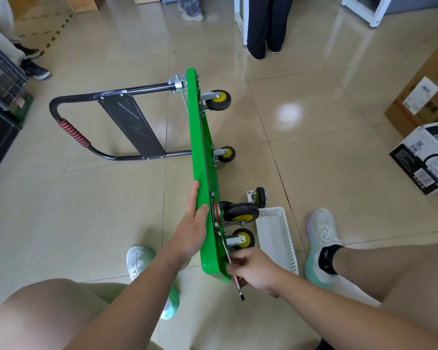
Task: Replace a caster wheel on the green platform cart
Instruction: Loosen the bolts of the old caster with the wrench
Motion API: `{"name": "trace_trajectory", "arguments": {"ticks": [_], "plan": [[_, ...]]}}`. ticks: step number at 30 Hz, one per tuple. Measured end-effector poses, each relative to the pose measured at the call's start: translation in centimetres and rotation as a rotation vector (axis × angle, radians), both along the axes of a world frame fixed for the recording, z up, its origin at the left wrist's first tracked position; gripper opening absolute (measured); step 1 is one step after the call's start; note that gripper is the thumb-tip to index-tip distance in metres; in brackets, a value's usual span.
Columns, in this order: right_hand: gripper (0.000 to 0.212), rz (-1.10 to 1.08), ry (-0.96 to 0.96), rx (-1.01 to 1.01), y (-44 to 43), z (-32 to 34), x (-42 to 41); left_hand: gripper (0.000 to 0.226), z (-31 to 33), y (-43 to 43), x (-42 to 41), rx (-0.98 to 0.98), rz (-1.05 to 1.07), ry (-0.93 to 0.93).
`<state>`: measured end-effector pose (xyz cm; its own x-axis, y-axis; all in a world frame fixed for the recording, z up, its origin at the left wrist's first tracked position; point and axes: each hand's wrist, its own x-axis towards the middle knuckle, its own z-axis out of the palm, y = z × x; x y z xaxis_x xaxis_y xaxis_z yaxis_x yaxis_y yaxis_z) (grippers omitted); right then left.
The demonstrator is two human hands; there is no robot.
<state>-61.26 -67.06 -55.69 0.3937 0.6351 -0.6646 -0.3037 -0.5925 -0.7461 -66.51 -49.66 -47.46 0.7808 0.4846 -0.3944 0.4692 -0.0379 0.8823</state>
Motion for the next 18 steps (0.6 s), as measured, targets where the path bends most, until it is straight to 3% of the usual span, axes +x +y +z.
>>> {"name": "trace_trajectory", "arguments": {"ticks": [3, 6, 9, 10, 16, 18], "plan": [[0.027, 0.043, -0.095, -0.033, 0.8, -2.0, 0.0, 0.057, 0.1, 0.0, 0.0, -0.006, 0.004, 0.0], [0.011, 0.062, -0.262, -0.049, 2.0, -3.8, 0.2, 0.058, 0.2, -0.1, 0.0, -0.004, 0.006, 0.003], [0.026, -0.243, -0.07, 0.064, 3.0, -4.5, 0.3, 0.058, 0.2, 0.0, 0.0, -0.015, 0.006, 0.0], [0.026, -0.241, -0.026, 0.1, 3.3, -4.4, 0.5, 0.058, 0.2, 0.0, 0.0, -0.018, 0.003, 0.001], [0.027, 0.081, -0.316, -0.061, 1.2, -2.6, 2.0, 0.057, -0.2, 0.1, 0.0, -0.013, -0.002, -0.017], [0.03, 0.096, -0.268, -0.036, -0.3, -2.2, 1.3, 0.057, -0.3, 0.1, 0.0, -0.008, 0.0, -0.016]]}}
